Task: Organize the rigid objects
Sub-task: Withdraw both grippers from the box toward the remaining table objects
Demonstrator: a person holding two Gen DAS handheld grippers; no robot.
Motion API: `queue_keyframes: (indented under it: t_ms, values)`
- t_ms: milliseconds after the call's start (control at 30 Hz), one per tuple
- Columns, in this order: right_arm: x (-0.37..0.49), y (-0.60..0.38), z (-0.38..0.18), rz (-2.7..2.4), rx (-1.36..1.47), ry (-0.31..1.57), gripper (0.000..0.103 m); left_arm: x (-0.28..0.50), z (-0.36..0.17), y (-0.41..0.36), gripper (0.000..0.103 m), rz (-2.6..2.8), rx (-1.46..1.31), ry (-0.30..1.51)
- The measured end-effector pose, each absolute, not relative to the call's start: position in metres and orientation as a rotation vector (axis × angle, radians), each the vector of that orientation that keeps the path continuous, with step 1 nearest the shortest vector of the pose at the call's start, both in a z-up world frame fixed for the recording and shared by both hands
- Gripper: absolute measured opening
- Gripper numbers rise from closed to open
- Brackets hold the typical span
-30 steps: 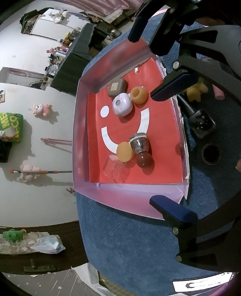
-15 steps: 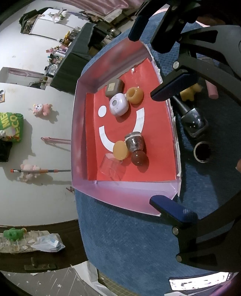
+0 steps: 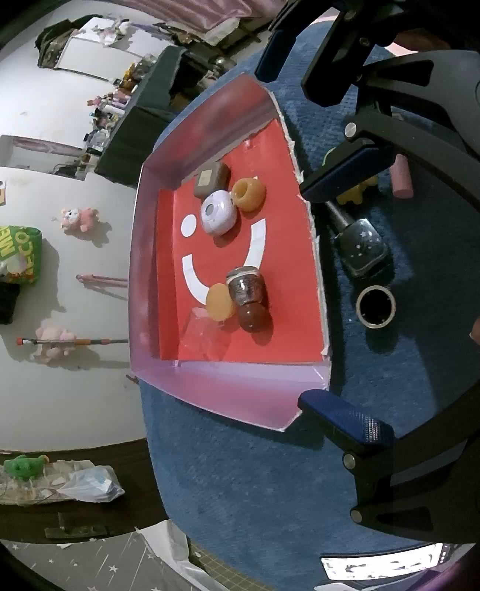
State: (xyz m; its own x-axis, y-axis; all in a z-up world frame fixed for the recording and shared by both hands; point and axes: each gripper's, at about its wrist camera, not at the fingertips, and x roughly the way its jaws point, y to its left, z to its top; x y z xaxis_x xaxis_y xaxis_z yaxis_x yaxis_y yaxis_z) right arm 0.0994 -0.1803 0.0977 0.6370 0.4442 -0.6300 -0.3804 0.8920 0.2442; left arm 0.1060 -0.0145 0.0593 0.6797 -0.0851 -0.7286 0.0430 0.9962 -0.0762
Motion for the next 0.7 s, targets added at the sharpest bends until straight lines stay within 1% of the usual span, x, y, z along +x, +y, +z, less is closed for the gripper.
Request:
queue_keyframes:
  t_ms: [700]
  values:
    - [0.067, -0.189, 0.07, 0.458, 0.108, 0.794, 0.103, 0.081, 0.034, -0.012, 0.103, -0.07, -0.058, 0.876]
